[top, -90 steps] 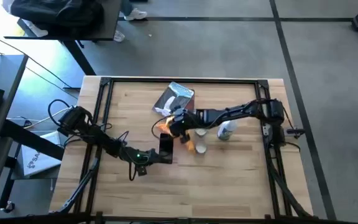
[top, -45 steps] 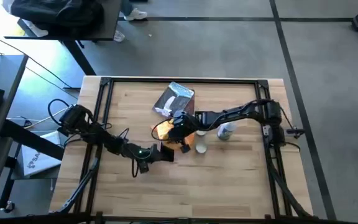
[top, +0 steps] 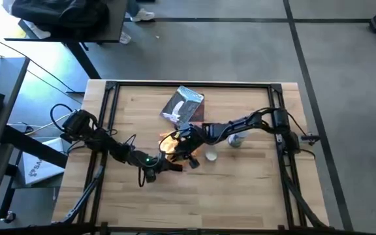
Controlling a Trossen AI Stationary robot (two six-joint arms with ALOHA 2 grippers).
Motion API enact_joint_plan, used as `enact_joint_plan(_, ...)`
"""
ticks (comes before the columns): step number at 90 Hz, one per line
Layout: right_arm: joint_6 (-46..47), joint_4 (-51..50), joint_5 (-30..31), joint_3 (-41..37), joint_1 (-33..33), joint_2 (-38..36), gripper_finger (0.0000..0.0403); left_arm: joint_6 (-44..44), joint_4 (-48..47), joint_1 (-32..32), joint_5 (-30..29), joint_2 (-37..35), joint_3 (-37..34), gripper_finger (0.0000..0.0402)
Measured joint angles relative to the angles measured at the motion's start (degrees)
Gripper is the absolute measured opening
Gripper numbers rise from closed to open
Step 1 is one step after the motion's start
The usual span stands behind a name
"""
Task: Apply microfiber cloth
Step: Wipe the pink phone with the orange microfiber cloth
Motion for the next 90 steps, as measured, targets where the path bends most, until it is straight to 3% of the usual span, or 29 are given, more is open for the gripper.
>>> enact_joint_plan(12,1.0,-0.6,8.0,0.0,-1.3,0.0,0.0000,2.9,-0.4,-0.5,0.0,0.0,1.0,0.0016)
enact_joint_plan(31,3.9,-3.5,9.3,0.1,-3.9,0.0,0.0000,3.4,-0.5,-1.2,-1.4,0.1,1.3,0.0016)
enact_joint_plan(41,4.9,-3.6,8.1,0.1,-3.6,0.0,0.0000,3.6,-0.5,-1.2,-1.5,0.1,1.3,0.0016)
enact_joint_plan(65,4.0,-3.2,-2.0,0.1,0.6,-0.1,0.0000,3.5,-0.5,-0.6,-2.0,0.1,1.3,0.0016)
enact_joint_plan(90,4.5,-1.6,-1.7,0.0,4.6,-0.2,0.0000,4.5,-0.7,-0.4,-1.6,0.1,1.3,0.0016)
